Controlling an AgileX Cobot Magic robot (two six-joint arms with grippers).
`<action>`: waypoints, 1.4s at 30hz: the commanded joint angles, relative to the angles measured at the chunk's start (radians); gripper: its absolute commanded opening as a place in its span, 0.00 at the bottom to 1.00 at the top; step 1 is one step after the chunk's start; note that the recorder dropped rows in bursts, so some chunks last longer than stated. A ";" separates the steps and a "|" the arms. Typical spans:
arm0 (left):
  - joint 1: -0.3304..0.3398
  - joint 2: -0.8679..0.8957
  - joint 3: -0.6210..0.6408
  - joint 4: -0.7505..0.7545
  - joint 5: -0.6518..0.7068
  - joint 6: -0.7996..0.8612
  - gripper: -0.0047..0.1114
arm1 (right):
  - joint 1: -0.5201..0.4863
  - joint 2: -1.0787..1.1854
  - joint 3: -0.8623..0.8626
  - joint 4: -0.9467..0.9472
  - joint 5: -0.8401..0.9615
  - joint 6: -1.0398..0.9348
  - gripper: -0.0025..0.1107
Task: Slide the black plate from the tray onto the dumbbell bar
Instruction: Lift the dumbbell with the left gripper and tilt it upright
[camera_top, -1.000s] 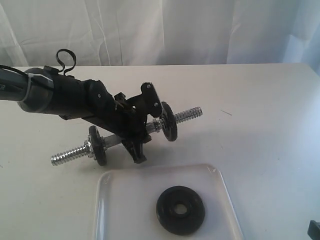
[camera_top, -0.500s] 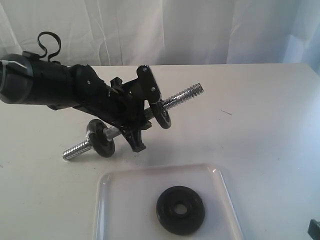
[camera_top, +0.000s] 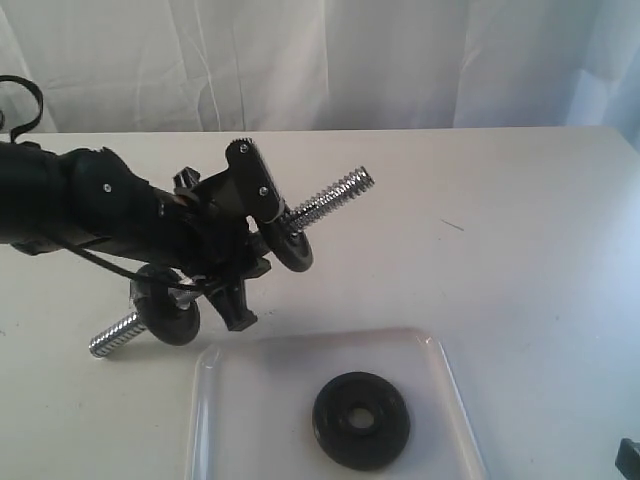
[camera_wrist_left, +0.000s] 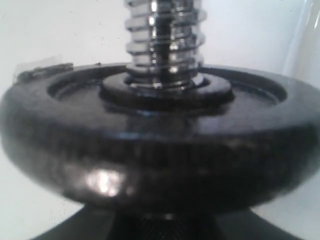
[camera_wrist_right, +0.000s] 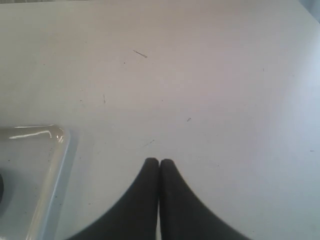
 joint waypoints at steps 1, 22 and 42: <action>-0.001 -0.133 0.024 -0.071 -0.143 -0.016 0.04 | -0.002 -0.002 0.007 0.002 -0.002 0.003 0.02; -0.001 -0.370 0.290 -0.084 -0.135 -0.127 0.04 | -0.002 -0.002 0.007 0.119 -0.136 0.588 0.02; -0.001 -0.412 0.364 -0.095 -0.146 -0.164 0.04 | 0.000 -0.002 0.003 0.169 -0.059 0.651 0.02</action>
